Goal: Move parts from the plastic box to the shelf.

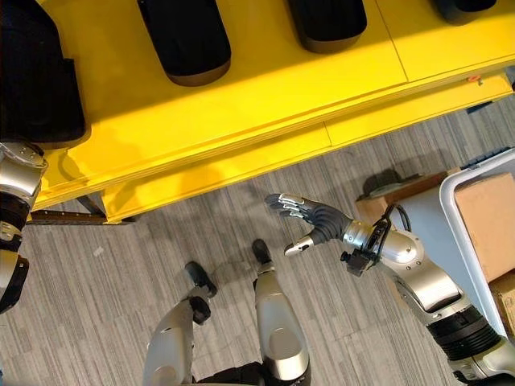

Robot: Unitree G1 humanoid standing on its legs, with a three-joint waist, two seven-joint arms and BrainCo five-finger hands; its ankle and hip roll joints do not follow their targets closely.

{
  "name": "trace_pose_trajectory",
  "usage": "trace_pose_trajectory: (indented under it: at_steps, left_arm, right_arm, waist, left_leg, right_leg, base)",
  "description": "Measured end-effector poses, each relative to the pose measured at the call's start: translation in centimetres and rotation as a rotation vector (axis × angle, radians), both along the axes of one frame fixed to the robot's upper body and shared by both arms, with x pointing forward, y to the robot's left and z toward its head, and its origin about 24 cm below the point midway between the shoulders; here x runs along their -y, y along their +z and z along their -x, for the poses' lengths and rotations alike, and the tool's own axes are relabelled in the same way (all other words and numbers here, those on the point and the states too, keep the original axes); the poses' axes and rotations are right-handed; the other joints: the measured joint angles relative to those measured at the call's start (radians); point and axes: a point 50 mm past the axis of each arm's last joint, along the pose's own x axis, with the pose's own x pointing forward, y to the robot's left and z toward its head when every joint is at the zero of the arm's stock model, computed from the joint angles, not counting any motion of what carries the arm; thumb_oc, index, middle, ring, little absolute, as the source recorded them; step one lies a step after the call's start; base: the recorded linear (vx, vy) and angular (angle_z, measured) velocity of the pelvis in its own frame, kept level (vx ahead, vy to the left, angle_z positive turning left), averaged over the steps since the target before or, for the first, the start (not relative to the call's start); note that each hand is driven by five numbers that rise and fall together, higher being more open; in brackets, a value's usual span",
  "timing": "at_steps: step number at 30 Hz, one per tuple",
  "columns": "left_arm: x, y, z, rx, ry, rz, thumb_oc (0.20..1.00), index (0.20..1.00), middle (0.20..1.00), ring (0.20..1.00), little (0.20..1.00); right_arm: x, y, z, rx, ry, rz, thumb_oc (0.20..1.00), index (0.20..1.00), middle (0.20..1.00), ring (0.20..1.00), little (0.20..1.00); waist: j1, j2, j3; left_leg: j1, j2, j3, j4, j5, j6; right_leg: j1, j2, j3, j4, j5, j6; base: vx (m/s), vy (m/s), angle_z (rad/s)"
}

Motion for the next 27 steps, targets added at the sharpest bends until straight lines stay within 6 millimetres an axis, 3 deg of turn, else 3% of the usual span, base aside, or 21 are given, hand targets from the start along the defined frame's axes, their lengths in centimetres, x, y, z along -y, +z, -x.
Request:
trace_pose_trajectory:
  at_steps: [13, 18, 19, 20, 21, 27]
  left_arm:
    - [-0.16, -0.07, 0.05, -0.005, 0.002, 0.009, 0.200, 0.200, 0.200, 0.200, 0.200]
    - [-0.47, -0.34, 0.17, -0.006, 0.014, 0.034, 0.200, 0.200, 0.200, 0.200, 0.200]
    - [-0.48, -0.35, 0.18, -0.005, 0.014, 0.036, 0.482, 0.482, 0.482, 0.482, 0.482]
    - [-0.51, -0.32, 0.20, -0.002, 0.016, 0.039, 0.699, 0.699, 0.699, 0.699, 0.699]
    - [-0.57, -0.28, 0.24, 0.003, 0.018, 0.045, 1.000, 1.000, 1.000, 1.000, 1.000]
    - [-0.98, -0.57, 0.44, 0.020, 0.031, 0.097, 1.000, 1.000, 1.000, 1.000, 1.000]
  right_arm:
    - [-0.07, -0.36, 0.30, 0.002, 0.001, -0.012, 1.000, 1.000, 1.000, 1.000, 1.000]
    - [-0.10, -0.33, 0.27, 0.004, 0.001, -0.014, 1.000, 1.000, 1.000, 1.000, 1.000]
    - [-0.10, -0.31, 0.26, 0.005, 0.001, -0.014, 1.000, 1.000, 1.000, 1.000, 1.000]
    - [-0.09, -0.33, 0.26, 0.005, 0.000, -0.014, 1.000, 1.000, 1.000, 1.000, 1.000]
    - [-0.09, -0.35, 0.27, 0.004, -0.001, -0.014, 1.000, 1.000, 1.000, 1.000, 1.000]
    - [-0.06, -0.35, 0.24, 0.006, -0.010, -0.017, 1.000, 1.000, 1.000, 1.000, 1.000]
  waist:
    - [0.001, -0.025, 0.002]
    - [0.001, -0.033, 0.002]
    - [0.001, -0.033, 0.002]
    - [0.001, -0.034, 0.002]
    - [0.001, -0.035, 0.002]
    - [0.001, -0.036, 0.002]
  left_leg:
    - [-0.013, 0.028, 0.014, 0.043, -0.024, -0.002]
    - [-0.013, 0.036, 0.014, 0.052, -0.032, -0.001]
    - [-0.013, 0.035, 0.013, 0.052, -0.032, -0.001]
    - [-0.013, 0.035, 0.013, 0.053, -0.032, -0.001]
    - [-0.013, 0.035, 0.012, 0.053, -0.032, -0.001]
    - [-0.013, 0.035, 0.010, 0.061, -0.033, -0.002]
  right_leg:
    - [0.005, 0.012, -0.005, -0.023, 0.012, -0.004]
    - [0.006, 0.005, -0.044, -0.023, 0.016, -0.010]
    - [0.006, 0.006, -0.048, -0.023, 0.017, -0.011]
    - [0.007, 0.006, -0.051, -0.023, 0.017, -0.012]
    - [0.007, 0.005, -0.055, -0.023, 0.018, -0.013]
    - [0.011, 0.005, -0.057, -0.025, 0.021, -0.016]
  base:
    - [0.01, -0.010, -0.04]
    - [0.00, -0.027, -0.01]
    - [-0.01, -0.035, 0.02]
    - [-0.01, -0.031, 0.02]
    - [0.00, 0.000, 0.00]
    - [0.00, 0.000, 0.00]
